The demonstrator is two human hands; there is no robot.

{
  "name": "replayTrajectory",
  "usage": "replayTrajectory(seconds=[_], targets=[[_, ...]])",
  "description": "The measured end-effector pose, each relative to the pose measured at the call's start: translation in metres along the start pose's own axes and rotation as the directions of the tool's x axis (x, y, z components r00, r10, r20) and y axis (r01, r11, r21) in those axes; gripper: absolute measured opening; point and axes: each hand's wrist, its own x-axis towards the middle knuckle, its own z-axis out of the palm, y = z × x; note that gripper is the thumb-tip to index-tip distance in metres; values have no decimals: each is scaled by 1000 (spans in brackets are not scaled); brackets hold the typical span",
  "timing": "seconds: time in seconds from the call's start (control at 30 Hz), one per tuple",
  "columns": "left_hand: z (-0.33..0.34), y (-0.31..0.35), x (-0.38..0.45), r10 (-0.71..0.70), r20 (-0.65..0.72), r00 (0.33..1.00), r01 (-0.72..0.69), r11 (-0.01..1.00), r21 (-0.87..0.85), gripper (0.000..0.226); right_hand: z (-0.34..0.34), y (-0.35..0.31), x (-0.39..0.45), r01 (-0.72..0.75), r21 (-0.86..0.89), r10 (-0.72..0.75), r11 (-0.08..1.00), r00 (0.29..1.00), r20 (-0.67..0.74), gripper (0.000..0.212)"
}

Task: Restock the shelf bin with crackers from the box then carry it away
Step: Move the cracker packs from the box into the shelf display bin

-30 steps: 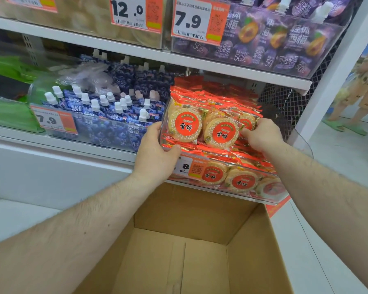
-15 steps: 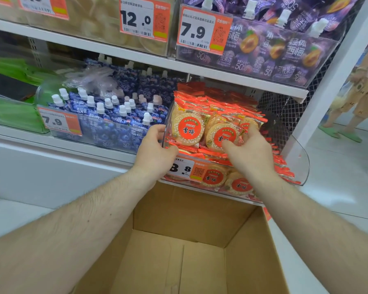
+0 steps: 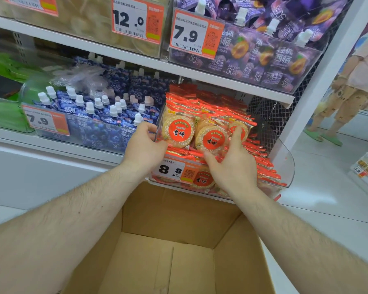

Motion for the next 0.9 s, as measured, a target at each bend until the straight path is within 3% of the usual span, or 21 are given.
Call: replayTrajectory(seconds=[0.1, 0.17, 0.23, 0.57, 0.73, 0.9], targets=[[0, 0, 6, 16, -16, 1000, -15, 997, 78, 21, 3, 12, -26, 219, -161, -245, 962, 955, -166, 54], [1, -1, 9, 20, -21, 1000, -17, 993, 117, 17, 9, 16, -35, 310, -284, -347, 908, 933, -92, 38], [0, 0, 11, 14, -33, 999, -9, 991, 133, 14, 13, 17, -34, 324, -342, -343, 882, 939, 5, 32], [-15, 9, -10, 55, 14, 998, -56, 953, 298, 20, -28, 1, -26, 384, -308, -314, 870, 915, 253, 20], [-28, 10, -22, 25, 45, 999, -39, 935, 353, 24, -45, -8, -38, 441, -286, -326, 851, 869, 372, 28], [-27, 13, -19, -18, 174, 985, -22, 974, 224, 44, -54, -14, -37, 461, -260, -317, 849, 836, 447, 29]])
